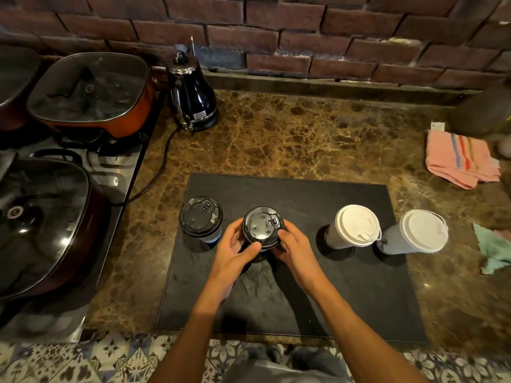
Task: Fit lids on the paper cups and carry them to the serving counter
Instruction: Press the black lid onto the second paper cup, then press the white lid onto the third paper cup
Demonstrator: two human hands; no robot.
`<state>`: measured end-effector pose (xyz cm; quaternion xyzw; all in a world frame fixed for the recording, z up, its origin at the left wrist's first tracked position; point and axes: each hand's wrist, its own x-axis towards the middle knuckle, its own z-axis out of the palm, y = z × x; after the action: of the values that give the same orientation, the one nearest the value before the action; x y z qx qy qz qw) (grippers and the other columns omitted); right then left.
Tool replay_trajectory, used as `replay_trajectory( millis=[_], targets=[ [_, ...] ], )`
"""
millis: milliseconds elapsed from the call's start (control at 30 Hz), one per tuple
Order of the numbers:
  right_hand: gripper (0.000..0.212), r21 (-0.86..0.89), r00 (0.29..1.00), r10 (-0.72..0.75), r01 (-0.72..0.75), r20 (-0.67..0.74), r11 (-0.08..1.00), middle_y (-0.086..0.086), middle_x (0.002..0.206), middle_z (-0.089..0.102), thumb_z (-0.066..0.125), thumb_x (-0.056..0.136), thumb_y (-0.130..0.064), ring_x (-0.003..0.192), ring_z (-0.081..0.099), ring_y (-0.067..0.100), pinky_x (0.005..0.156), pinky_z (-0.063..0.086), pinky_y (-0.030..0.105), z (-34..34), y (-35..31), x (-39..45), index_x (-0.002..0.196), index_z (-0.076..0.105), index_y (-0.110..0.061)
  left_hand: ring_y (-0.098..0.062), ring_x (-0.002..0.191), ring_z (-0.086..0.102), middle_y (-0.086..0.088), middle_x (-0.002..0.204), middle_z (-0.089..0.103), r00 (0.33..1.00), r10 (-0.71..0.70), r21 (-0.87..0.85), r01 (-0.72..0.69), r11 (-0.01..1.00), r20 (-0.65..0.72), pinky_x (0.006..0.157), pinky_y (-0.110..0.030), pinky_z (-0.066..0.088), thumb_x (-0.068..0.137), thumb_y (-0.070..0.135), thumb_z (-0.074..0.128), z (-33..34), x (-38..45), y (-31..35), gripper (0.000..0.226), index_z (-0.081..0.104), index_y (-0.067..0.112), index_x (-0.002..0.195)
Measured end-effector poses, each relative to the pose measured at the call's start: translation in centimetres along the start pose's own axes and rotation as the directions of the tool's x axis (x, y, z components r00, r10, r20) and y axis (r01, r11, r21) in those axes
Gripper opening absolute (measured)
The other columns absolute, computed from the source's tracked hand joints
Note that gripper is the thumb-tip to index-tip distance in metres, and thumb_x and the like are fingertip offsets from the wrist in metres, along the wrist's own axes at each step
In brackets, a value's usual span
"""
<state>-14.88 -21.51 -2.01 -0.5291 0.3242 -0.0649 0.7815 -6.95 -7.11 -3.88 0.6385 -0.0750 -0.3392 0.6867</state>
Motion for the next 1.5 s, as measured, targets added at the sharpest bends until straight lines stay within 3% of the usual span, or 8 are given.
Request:
replay_trajectory(
  millis=[233,633,800,1000,1133,1300,1400,1500],
  targets=[
    [0.029,-0.069,1.0,-0.015,0.014,-0.017,0.997,0.004,0.122,0.072,0.047,0.103,-0.015,0.113,0.067,0.015,0.081,0.053,0.022,0.0,0.0,-0.2,0.119,0.068,-0.027,-0.019,0.134,0.055,-0.005,0.144,0.059,1.0,0.025,-0.025,-0.025,0.999,-0.014,0.114,-0.042,0.041,0.071,0.03,0.086,0.0,0.0,-0.8,0.081,0.048,0.018,0.142],
    [0.029,-0.137,0.998,-0.051,0.047,-0.03,0.989,-0.003,0.119,0.074,0.05,0.103,-0.02,0.112,0.068,0.015,0.096,0.054,0.038,-0.6,-0.5,0.3,0.127,0.066,-0.023,-0.018,0.128,0.061,0.0,0.134,0.065,0.997,0.073,-0.095,-0.075,0.993,-0.017,0.098,-0.026,0.052,0.082,0.011,0.077,1.1,0.6,0.2,0.055,0.055,0.026,0.131],
    [0.029,-0.159,0.999,-0.033,0.029,-0.018,0.987,-0.013,0.113,0.075,0.049,0.104,-0.018,0.106,0.069,0.002,0.082,0.052,0.021,-0.3,-1.0,-0.1,0.118,0.067,-0.035,-0.017,0.13,0.059,-0.005,0.14,0.06,0.999,0.042,-0.108,-0.043,0.993,-0.011,0.107,-0.035,0.048,0.082,0.015,0.077,0.9,0.4,-0.1,0.059,0.053,0.026,0.134],
    [0.028,-0.176,0.999,-0.035,0.034,-0.002,0.984,-0.017,0.126,0.067,0.049,0.105,-0.023,0.12,0.06,0.002,0.104,0.046,0.03,-0.3,-1.1,-0.5,0.123,0.061,-0.04,-0.007,0.128,0.058,0.003,0.143,0.057,0.998,-0.039,-0.068,0.035,0.997,-0.054,0.105,-0.029,0.049,0.081,0.026,0.081,0.8,-0.2,-0.7,0.076,0.044,0.023,0.147],
    [0.046,-0.229,0.998,-0.05,0.042,-0.03,0.972,-0.002,0.15,0.049,0.052,0.104,-0.027,0.14,0.044,0.014,0.117,0.036,0.04,-1.1,-1.6,-1.6,0.148,0.044,-0.022,-0.018,0.114,0.063,-0.005,0.128,0.063,0.942,-0.16,0.131,0.206,0.97,-0.296,0.089,-0.024,0.051,0.087,0.035,0.077,1.7,-1.5,-1.5,0.059,0.055,0.012,0.137],
    [0.055,-0.4,0.975,-0.212,0.171,-0.061,0.9,-0.005,0.157,0.04,0.058,0.098,-0.032,0.142,0.037,0.01,0.113,0.033,0.03,-3.1,-3.9,-4.3,0.15,0.04,-0.03,-0.018,0.08,0.067,0.001,0.082,0.067,0.956,0.03,0.528,0.135,0.839,-0.292,0.065,-0.028,0.048,0.083,0.055,0.064,5.2,-4.4,-1.5,0.035,0.068,0.021,0.076],
    [0.062,-0.564,0.931,-0.354,0.243,-0.093,0.789,-0.009,0.157,0.037,0.055,0.091,-0.04,0.143,0.031,0.005,0.115,0.028,0.028,-5.3,-5.7,-6.1,0.15,0.037,-0.03,-0.008,0.083,0.06,0.014,0.087,0.062,0.95,0.305,0.806,-0.131,0.577,-0.064,0.066,-0.03,0.049,0.083,0.058,0.059,8.6,-5.4,0.1,0.033,0.066,0.026,0.086],
    [0.064,-0.714,0.878,-0.46,0.237,-0.133,0.659,-0.006,0.159,0.034,0.055,0.092,-0.036,0.145,0.026,0.007,0.112,0.023,0.026,-8.5,-6.9,-7.8,0.151,0.033,-0.027,-0.017,0.102,0.059,0.002,0.108,0.066,0.846,0.508,0.889,-0.349,0.297,0.162,0.073,-0.033,0.053,0.085,0.055,0.061,11.5,-4.3,2.7,0.047,0.068,0.018,0.113]
  ],
)
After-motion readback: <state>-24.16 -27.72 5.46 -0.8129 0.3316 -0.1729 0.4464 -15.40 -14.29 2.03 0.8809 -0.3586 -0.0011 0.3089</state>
